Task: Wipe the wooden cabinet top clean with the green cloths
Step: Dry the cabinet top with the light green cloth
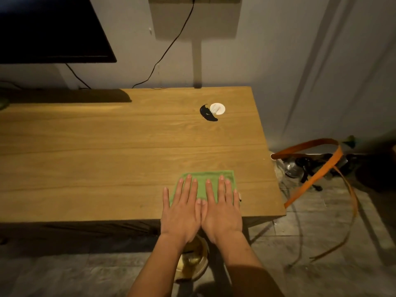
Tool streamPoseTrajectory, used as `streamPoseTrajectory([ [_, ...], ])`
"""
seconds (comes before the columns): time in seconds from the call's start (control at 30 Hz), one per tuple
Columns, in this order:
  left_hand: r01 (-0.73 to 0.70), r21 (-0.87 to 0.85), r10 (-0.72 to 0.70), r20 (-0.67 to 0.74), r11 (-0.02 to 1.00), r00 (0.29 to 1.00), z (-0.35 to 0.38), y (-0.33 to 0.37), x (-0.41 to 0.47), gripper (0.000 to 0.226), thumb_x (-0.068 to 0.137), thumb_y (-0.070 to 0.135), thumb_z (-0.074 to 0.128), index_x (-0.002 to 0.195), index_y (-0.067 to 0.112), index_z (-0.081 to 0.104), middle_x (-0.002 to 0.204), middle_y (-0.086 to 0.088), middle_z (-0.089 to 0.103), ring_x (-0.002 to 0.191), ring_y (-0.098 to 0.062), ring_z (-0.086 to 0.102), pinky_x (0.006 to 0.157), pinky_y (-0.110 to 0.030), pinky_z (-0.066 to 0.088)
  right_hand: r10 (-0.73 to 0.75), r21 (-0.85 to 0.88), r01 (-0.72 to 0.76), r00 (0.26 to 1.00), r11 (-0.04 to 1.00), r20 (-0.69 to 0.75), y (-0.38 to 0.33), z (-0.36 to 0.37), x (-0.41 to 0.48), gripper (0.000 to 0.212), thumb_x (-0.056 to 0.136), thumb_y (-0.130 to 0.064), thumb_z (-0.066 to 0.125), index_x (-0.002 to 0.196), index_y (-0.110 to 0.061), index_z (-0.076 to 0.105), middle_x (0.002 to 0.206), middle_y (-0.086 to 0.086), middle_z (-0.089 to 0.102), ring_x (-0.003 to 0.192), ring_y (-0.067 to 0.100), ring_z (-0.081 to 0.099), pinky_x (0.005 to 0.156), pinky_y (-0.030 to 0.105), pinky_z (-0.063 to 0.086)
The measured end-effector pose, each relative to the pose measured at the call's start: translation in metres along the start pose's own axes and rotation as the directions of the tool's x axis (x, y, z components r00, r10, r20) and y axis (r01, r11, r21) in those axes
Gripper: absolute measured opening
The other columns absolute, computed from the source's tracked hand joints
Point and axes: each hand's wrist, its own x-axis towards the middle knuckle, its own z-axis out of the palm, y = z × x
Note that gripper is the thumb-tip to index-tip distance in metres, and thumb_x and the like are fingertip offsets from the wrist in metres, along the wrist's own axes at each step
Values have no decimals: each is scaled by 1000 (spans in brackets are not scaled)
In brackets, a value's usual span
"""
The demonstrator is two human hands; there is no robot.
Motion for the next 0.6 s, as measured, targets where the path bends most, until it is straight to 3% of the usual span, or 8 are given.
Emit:
streamPoseTrajectory([
  [0.27, -24, -12, 23, -97, 1000, 995, -11, 5, 119, 59, 100, 48, -2, 153, 27, -16, 162, 10, -22, 145, -9, -28, 116, -50, -21, 6, 31, -5, 999, 1000, -44, 19, -43, 106, 62, 98, -49, -1, 151, -27, -25, 158, 12, -33, 146, 27, -30, 120, 48, -12],
  [0.6, -32, -66, 23, -142, 997, 990, -42, 10, 300, 59, 99, 45, -2, 155, 27, -9, 163, 9, -17, 148, -9, -21, 117, -53, -16, -14, 35, 21, 984, 999, -178, 43, -99, 276, 59, 101, -48, 2, 155, -29, -15, 163, 8, -24, 148, 21, -25, 120, 45, -14],
])
